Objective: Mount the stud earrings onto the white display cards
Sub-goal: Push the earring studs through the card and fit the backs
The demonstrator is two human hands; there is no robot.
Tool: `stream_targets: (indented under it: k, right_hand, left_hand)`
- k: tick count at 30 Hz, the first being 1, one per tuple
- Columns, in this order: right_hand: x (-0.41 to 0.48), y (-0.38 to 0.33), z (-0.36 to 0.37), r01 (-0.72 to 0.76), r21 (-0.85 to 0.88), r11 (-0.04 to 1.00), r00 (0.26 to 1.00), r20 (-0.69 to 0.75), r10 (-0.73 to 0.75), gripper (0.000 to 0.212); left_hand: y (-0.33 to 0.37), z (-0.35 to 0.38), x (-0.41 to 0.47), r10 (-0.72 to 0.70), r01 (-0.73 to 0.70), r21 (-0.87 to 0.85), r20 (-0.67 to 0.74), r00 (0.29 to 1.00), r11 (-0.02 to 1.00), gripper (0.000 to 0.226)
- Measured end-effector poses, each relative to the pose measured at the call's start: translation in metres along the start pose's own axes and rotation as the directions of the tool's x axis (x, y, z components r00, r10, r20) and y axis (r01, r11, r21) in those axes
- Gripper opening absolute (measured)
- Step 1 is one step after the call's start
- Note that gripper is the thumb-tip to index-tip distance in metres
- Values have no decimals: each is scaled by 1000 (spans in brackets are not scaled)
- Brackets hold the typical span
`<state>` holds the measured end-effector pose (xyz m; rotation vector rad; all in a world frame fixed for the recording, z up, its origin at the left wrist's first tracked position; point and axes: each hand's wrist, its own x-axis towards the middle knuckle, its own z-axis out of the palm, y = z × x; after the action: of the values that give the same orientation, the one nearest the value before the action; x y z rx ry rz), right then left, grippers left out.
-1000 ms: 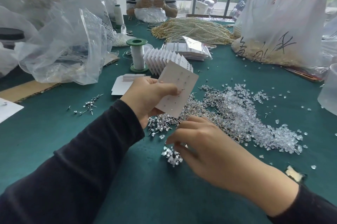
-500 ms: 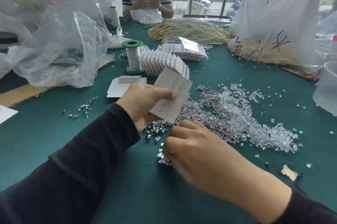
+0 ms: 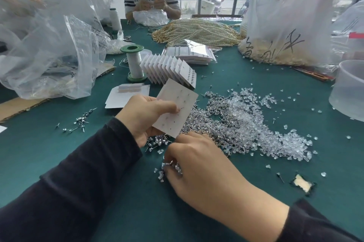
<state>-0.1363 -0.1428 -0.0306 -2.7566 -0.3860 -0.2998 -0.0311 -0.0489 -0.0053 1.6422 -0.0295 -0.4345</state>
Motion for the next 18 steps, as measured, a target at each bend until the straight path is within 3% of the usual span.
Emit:
stream_targets:
  k: [6, 13, 18]
  right_hand:
    - [1, 4, -4, 9, 66, 998, 1000, -6, -9, 10]
    - [-5, 13, -19, -101, 399, 911, 990, -48, 131, 13]
    - [-3, 22, -24, -153, 538, 829, 979, -29, 200, 16]
  left_hand:
    - [1, 0, 0, 7, -8, -18, -22, 1000, 1000, 21]
    - [3, 0, -2, 3, -4, -48, -3, 1000, 999, 15]
    - [3, -1, -2, 7, -8, -65, -5, 1000, 998, 31]
